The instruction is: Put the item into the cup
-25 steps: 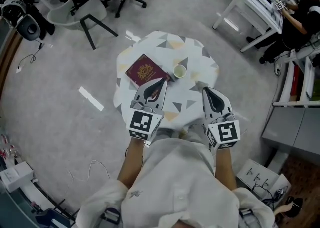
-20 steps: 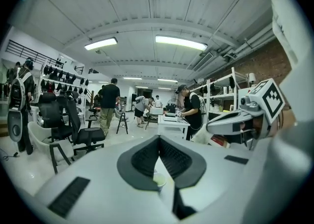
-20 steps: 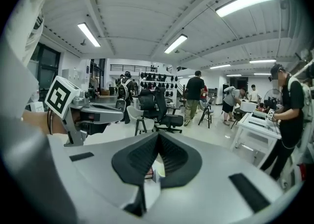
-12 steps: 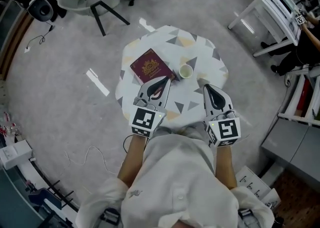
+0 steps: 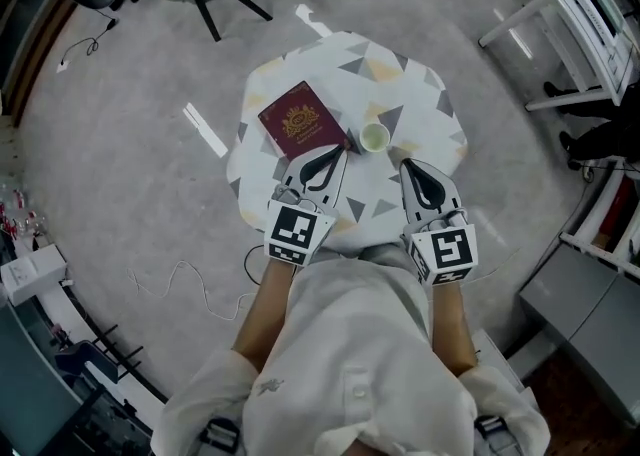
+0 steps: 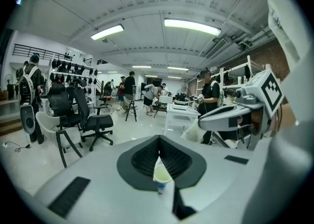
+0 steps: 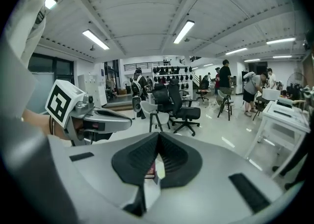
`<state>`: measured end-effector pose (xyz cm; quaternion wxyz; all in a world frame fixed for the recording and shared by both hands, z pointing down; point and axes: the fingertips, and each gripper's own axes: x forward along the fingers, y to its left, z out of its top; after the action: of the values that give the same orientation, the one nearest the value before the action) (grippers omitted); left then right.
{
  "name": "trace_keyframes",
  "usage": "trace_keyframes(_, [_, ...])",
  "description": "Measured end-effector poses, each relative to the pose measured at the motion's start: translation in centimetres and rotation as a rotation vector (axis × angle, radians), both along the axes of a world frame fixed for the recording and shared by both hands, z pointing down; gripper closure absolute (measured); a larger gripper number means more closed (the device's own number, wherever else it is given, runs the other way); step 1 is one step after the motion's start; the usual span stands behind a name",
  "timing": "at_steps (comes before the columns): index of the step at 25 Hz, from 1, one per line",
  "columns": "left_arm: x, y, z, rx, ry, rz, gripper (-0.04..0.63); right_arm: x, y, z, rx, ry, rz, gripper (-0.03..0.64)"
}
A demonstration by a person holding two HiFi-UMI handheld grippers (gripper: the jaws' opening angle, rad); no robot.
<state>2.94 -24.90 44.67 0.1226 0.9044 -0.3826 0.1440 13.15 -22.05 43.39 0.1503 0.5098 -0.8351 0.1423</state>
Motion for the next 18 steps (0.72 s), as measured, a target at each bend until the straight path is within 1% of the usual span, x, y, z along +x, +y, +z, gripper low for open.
trace_keyframes(10, [1.7, -2.0, 3.7, -0.057, -0.02, -0.005, 0.582, 0.7, -2.7, 3.4, -0.063, -0.004, -0.039, 0.611])
trace_keyframes(18, [2.6, -2.6, 6.8, -0.105, -0.037, -0.007, 0.583, 1.0, -3.6, 6.6, -0.126, -0.012, -0.058, 0.611])
